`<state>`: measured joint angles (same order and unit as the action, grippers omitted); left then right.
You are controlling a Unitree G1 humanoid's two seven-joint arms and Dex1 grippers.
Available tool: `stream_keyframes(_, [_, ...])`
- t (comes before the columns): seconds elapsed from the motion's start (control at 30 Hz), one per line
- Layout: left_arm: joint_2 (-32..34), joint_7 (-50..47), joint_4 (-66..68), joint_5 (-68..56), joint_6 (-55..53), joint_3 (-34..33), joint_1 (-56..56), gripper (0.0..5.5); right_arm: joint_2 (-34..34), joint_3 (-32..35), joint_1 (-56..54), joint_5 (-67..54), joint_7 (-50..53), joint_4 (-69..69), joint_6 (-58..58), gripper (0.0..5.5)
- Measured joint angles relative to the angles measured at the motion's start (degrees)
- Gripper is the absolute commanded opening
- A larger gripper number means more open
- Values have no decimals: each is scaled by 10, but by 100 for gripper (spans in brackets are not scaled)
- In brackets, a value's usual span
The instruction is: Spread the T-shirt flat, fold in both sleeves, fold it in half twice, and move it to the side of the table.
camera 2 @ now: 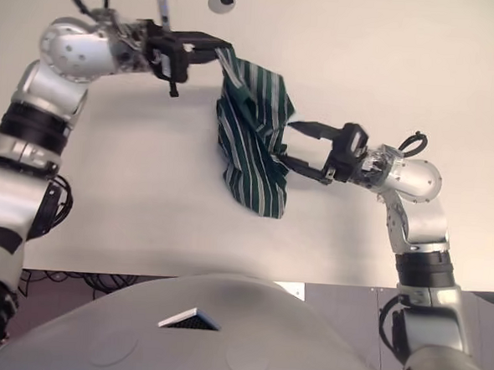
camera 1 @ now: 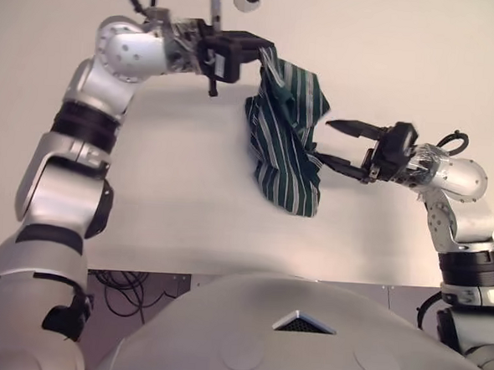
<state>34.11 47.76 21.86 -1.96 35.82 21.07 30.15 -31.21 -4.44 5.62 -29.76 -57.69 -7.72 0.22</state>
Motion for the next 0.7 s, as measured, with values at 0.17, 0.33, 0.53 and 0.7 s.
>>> stream_keyframes(0.17, [11, 0, -169, -131, -83, -56, -193, 3, 15, 17, 123, -24, 34, -84, 24, 280])
stream_keyframes(0.33, [-14, 48, -173, -219, -55, -105, -216, 3, 15, 19, 114, -62, 43, -82, 93, 280])
stream_keyframes(0.53, [-30, 79, -158, -234, -53, -132, -222, 3, 10, 16, 129, -44, 42, -58, 124, 280])
stream_keyframes(0.7, [-34, 78, -192, -232, -59, -144, -236, 3, 3, 16, 174, -51, 0, -67, 147, 280])
